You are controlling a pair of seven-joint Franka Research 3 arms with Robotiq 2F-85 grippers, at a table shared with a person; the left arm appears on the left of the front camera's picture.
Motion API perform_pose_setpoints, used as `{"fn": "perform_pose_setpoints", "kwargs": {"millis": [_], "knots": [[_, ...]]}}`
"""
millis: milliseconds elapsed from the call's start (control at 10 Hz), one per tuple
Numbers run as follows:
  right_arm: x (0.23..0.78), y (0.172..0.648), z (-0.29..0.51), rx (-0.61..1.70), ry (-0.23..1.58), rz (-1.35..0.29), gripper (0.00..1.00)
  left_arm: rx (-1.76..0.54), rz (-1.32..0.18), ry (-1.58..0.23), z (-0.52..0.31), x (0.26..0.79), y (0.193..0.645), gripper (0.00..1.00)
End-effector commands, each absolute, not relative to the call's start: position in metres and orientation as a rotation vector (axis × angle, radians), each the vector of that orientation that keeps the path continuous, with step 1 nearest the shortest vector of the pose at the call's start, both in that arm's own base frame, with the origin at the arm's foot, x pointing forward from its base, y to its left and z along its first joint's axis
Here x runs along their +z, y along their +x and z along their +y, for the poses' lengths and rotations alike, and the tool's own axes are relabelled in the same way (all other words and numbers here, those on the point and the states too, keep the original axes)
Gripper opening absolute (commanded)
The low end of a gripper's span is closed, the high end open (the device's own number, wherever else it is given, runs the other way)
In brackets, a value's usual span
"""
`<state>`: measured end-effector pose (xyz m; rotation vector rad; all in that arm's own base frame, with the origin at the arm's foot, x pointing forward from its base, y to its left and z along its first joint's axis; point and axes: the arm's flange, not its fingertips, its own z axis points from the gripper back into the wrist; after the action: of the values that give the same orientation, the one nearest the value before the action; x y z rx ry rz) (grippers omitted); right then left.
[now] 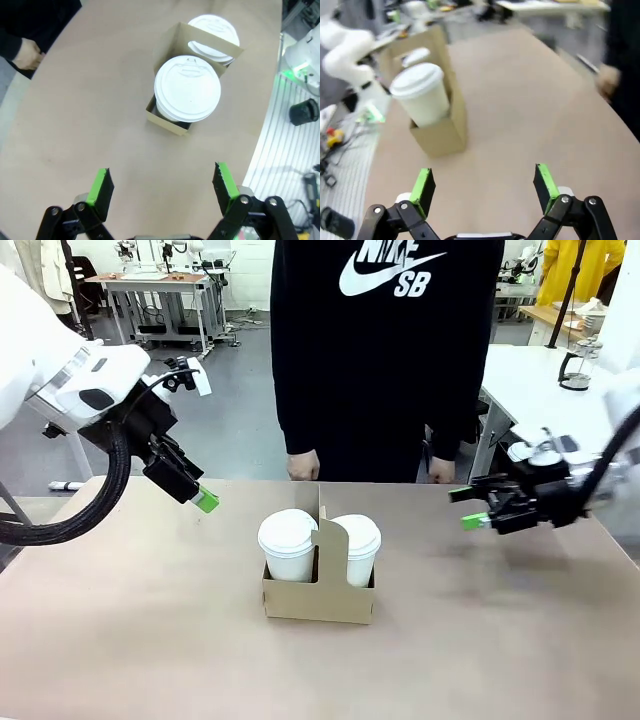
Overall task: Pour a drink into a cup and package it in a carrier.
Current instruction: Insert the held 600 ml Paper Cup into the Cup Carrier.
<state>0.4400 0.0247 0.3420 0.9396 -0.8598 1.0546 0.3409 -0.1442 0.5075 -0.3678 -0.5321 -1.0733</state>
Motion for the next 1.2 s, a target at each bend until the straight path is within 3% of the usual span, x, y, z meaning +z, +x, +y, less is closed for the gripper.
{"fn": "perform_pose_setpoints", "kwargs": {"millis": [0,300,1100], "knots": [[0.373,0.398,0.012,0.694,0.761,-0.714,1.0,-1.084,-0.544,-0.381,-0.143,0.507,0.342,1.0],[0.378,0.383,-0.009,0.531,0.559,-0.647,1.0,-1.084,-0.544,-0.381,-0.143,0.507,0.342,1.0],[0.374,0.405,-0.016,0.524,0.55,-0.653,1.0,-1.084,-0.544,-0.381,-0.143,0.507,0.342,1.0]]}}
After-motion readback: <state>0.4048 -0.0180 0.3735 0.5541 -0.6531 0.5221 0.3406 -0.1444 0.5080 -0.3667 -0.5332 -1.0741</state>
